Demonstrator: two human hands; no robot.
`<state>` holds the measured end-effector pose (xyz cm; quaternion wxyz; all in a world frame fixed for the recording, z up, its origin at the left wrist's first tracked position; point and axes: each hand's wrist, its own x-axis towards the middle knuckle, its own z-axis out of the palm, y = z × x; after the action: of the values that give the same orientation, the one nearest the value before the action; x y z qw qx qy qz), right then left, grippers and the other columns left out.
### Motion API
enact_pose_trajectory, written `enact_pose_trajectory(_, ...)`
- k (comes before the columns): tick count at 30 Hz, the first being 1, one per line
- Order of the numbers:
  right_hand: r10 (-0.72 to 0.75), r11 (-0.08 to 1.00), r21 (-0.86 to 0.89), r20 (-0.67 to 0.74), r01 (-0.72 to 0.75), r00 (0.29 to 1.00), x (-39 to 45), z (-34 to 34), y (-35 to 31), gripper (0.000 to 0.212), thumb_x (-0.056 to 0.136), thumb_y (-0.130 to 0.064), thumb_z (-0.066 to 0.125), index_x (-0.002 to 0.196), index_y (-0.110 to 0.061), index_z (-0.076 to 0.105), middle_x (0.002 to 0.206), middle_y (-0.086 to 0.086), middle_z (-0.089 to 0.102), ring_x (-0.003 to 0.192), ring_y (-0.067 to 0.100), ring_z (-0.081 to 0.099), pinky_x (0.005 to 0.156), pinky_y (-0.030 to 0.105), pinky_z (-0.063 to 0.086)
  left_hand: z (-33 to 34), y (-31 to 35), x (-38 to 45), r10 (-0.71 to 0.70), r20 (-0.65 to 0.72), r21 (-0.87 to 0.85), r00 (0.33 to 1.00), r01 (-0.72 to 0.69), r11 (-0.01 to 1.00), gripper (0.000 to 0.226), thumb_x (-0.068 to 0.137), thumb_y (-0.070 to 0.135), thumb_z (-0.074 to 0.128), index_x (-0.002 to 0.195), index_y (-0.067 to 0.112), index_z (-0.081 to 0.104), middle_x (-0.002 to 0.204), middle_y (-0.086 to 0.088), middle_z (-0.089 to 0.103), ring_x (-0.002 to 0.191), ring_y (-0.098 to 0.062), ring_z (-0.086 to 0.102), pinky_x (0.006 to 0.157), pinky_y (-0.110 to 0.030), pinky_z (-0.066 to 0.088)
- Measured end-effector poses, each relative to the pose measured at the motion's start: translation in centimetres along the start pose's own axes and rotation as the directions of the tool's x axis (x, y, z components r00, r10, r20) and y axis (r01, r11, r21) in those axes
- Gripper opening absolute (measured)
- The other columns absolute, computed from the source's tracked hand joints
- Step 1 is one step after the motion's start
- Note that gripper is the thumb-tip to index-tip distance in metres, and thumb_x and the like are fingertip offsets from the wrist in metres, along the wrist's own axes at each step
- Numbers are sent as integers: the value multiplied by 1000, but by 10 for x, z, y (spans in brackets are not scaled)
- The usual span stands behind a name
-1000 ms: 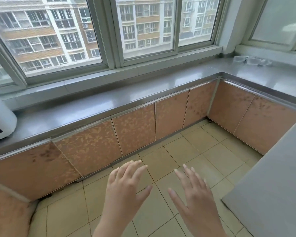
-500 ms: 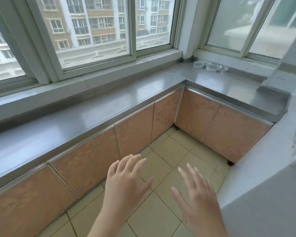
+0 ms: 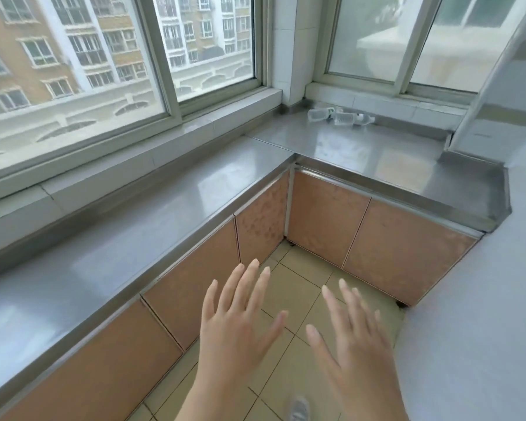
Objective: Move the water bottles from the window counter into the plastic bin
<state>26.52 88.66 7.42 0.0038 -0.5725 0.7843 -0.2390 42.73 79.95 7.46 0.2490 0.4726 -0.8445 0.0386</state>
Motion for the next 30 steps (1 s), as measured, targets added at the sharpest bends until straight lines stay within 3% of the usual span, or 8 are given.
enact_pose_trajectory(9,-58,997,-53,16,59,998,172,8,50,61,94,-56,23,142,-23,41,152,6,35,140,22,24,111,43,12,67,9,157,-27,30,49,999,25,998,68,91,64,40,145,23,51,153,6,45,142,-13,33,116,-45,24)
enact_pose_trajectory(16,-8,998,-63,55,12,998,271,26,95,63,95,-58,16,141,-24,42,151,5,39,139,20,25,109,43,15,126,16,259,-36,59,16,998,35,999,66,91,63,40,142,23,55,151,6,48,141,-13,33,116,-44,21)
enact_pose_trajectory(23,70,992,-112,68,-62,995,396,55,143,64,94,-59,15,143,-26,40,152,3,36,140,17,20,110,41,10,208,12,389,21,78,-28,997,-19,999,67,92,64,35,141,23,55,151,4,49,141,-16,42,116,-45,24)
enact_pose_trajectory(30,166,969,-194,44,-155,985,523,54,181,66,93,-61,6,146,-29,31,155,1,31,142,18,21,113,47,22,274,22,535,163,117,-50,980,-158,986,66,93,64,33,142,24,54,148,4,52,140,-18,44,116,-42,17)
